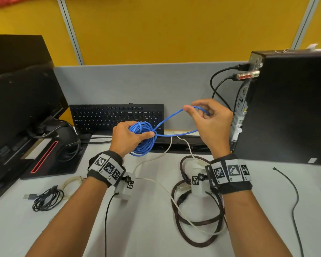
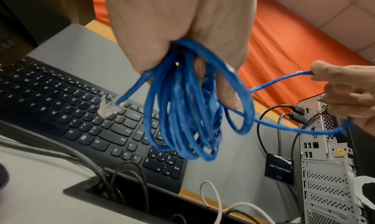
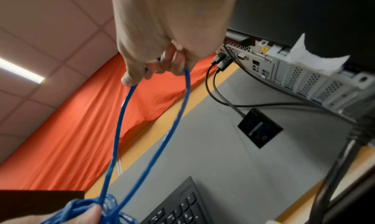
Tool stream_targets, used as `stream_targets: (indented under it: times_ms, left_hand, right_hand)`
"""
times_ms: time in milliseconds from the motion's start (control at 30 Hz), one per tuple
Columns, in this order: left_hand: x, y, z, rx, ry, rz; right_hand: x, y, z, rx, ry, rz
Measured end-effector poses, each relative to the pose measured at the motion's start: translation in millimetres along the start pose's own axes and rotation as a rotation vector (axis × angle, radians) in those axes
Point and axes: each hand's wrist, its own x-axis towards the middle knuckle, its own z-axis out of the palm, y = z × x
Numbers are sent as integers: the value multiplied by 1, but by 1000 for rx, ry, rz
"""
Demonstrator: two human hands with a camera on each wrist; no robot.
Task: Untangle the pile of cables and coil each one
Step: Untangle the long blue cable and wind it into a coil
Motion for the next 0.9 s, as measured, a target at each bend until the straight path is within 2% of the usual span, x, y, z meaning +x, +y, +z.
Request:
stream_targets:
  times_ms: [67,100,200,267,300,333,400,467,633,800,900]
  left_hand:
    - [0,-2,2,-57,65,-8]
    - [1,-2,3,-110,101,-33]
    - [3,0,10,-266,193,-125]
    - [2,4,15,-351,231,-184]
    - [1,6,18,-400,231,-212]
    - [0,9,20,-457,213,-238]
    - [-5,13,23,-583,148,-281]
    - [-9,12,23,-615,89,-302]
    - [-12,4,14,-634,81,-377]
    - [-17,7,15,-697,-8,-375]
    - [-19,10,14,-702,-43,-356]
  right_hand:
    - [-2,-1,2,41,-40,54]
    - [-3,-1,5,-37,-60,25]
    - [-12,-10,21,-347,-40,-183]
    - [-20,-18,34,-320,-84,-357]
    - [-25,-22,41,-291,-187,-396]
    - [-29,-26,46,-276,-319,-374]
    - [-35,-27,53,-339,-548,-214]
    - [-34,-25,53,-420,-638,-99]
    - [-29,-13,42,-550,-722,-112]
    - [-33,-8,50,-465,-646,-80]
    - [-29,-6,46,-426,-613,-118]
